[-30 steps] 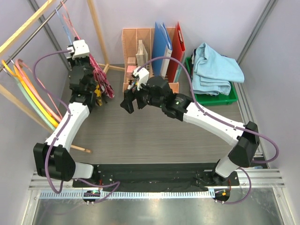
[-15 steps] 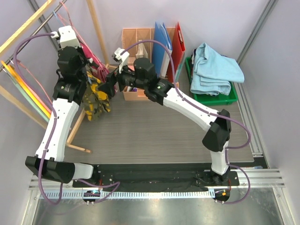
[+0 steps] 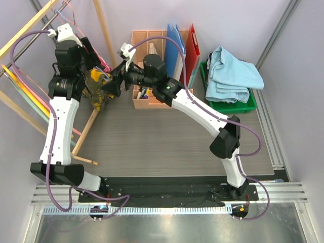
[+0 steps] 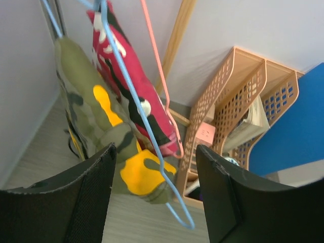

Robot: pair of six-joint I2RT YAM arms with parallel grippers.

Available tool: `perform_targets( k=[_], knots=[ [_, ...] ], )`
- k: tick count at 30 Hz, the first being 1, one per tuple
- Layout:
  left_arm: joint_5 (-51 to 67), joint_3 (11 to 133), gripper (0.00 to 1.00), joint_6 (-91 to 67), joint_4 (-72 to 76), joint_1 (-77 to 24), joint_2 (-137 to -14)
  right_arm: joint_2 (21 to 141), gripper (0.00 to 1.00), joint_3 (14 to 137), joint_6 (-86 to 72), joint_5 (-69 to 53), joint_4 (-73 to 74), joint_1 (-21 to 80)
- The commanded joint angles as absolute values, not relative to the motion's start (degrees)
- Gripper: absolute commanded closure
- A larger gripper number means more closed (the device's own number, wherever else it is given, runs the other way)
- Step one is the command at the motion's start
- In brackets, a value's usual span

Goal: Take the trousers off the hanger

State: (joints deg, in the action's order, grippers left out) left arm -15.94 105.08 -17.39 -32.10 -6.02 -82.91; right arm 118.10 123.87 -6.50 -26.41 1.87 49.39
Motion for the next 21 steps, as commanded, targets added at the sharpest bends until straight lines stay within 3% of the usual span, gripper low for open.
perform_targets(
  k=[1,7,16,21],
  knots=[
    [-11.2,106.4,0.35,-26.7,-35.2,-4.0,-82.4,121.9,0.11,130.4,-3.3,-25.6,-0.4,47.3],
    [-11.6,107.4,0.34,-39.5,-36.9,-0.3,-84.5,129.5,0.27,139.6,-7.3,-30.3,-2.5,44.7],
    [-10.5,105.4,0.37,-49.0,-34.4,4.7,-85.7,134.8,0.25,143.3,-17.6,-37.0,-12.8,45.1],
    [-9.9,104.3,0.46,-48.3,-29.5,4.7,-87.2,135.5,0.25,144.7,-18.5,-37.0,-13.6,45.7]
  ],
)
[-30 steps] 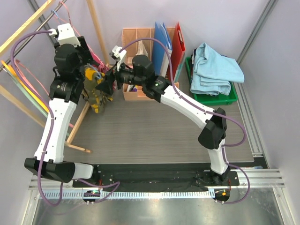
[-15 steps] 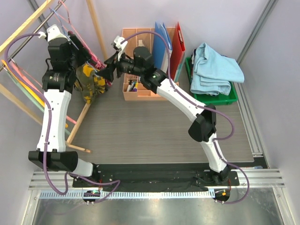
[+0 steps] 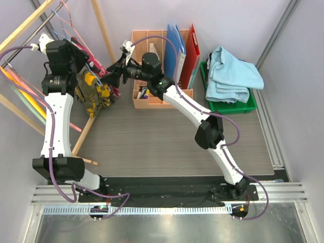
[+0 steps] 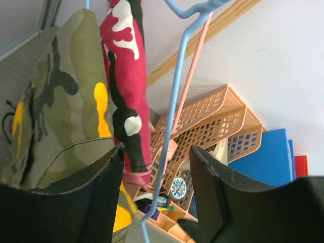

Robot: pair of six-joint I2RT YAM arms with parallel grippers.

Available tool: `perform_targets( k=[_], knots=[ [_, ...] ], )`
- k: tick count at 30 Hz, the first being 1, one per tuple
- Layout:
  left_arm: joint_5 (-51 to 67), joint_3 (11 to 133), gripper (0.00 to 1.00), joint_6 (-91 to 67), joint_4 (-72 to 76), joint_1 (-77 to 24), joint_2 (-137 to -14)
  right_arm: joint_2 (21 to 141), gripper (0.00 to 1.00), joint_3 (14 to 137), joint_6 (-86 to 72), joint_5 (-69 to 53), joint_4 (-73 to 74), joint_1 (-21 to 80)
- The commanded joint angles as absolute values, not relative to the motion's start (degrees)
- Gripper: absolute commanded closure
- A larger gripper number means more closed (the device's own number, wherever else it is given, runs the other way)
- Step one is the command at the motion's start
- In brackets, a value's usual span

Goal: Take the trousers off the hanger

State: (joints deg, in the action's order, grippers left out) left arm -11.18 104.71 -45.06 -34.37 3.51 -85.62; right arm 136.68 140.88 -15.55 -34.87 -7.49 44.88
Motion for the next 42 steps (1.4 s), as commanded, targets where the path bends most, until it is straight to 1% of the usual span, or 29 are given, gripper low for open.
perform_targets(
  k=[1,4,5,6,9,12,13,14,17,21,25,27,28,31,32,34,35,36,39,42],
  knots=[
    [-9.9,104.4,0.47,-48.1,-29.4,4.7,-87.6,135.2,0.25,144.2,-18.5,-36.2,-13.4,45.7],
    [-10.0,104.8,0.53,-47.4,-28.9,5.0,-89.0,133.5,0.25,142.6,-17.5,-35.6,-13.1,45.9],
    [-10.1,104.8,0.57,-47.3,-28.7,5.0,-89.3,133.9,0.24,142.8,-17.8,-36.3,-12.9,46.1],
    [-10.5,104.7,0.58,-47.3,-28.7,5.1,-89.6,134.2,0.24,143.8,-18.3,-36.4,-12.8,46.4],
    [-10.8,104.2,0.6,-47.4,-28.0,5.2,-89.6,136.9,0.25,147.0,-17.6,-35.3,-11.0,47.3],
    [-10.6,103.9,0.61,-47.2,-27.2,5.2,-89.2,138.9,0.26,148.2,-19.8,-34.4,-12.7,47.3],
    [-10.7,103.9,0.61,-47.0,-27.0,5.1,-89.0,139.2,0.27,148.2,-20.2,-34.0,-14.5,47.4],
    [-10.8,103.8,0.61,-47.0,-27.0,5.2,-89.0,139.6,0.31,148.8,-20.6,-33.9,-15.1,47.4],
    [-9.9,103.8,0.62,-47.3,-26.7,5.3,-89.1,142.2,0.35,151.9,-22.1,-33.0,-15.6,47.6],
    [-7.2,103.7,0.67,-46.8,-26.3,5.3,-89.2,143.0,0.35,150.8,-22.1,-32.0,-16.9,48.5],
    [-5.8,102.0,0.67,-46.9,-25.4,5.6,-88.1,144.0,0.34,150.8,-21.4,-30.0,-17.5,49.0],
    [-5.3,100.5,0.67,-47.0,-24.4,5.7,-87.3,144.2,0.37,151.1,-21.6,-29.4,-17.9,49.0],
    [-5.2,100.1,0.67,-47.0,-24.2,5.9,-87.0,144.4,0.39,151.2,-21.6,-29.0,-18.2,49.1],
    [-4.7,99.9,0.66,-47.1,-24.2,6.6,-87.1,144.9,0.57,151.8,-21.7,-27.6,-18.5,49.0],
    [-4.4,100.1,0.65,-47.3,-24.3,6.8,-87.2,145.0,0.72,151.9,-21.7,-27.0,-18.7,49.1],
    [-2.9,100.2,0.65,-48.2,-23.4,8.1,-87.5,145.0,0.87,151.9,-22.1,-26.8,-19.1,49.1],
    [-2.4,99.9,0.65,-48.4,-22.2,8.5,-87.7,145.0,0.98,151.8,-22.0,-26.7,-19.1,49.1],
    [-1.5,99.8,0.66,-48.9,-21.7,8.9,-88.0,144.8,0.99,151.7,-22.1,-26.2,-19.0,49.1],
    [0.6,99.6,0.67,-49.7,-18.9,10.7,-88.3,144.6,0.99,151.5,-21.5,-25.8,-18.5,49.1],
    [2.8,97.7,0.76,-50.4,-14.4,12.2,-87.5,144.6,0.99,151.5,-21.0,-25.5,-18.0,49.0]
  ],
)
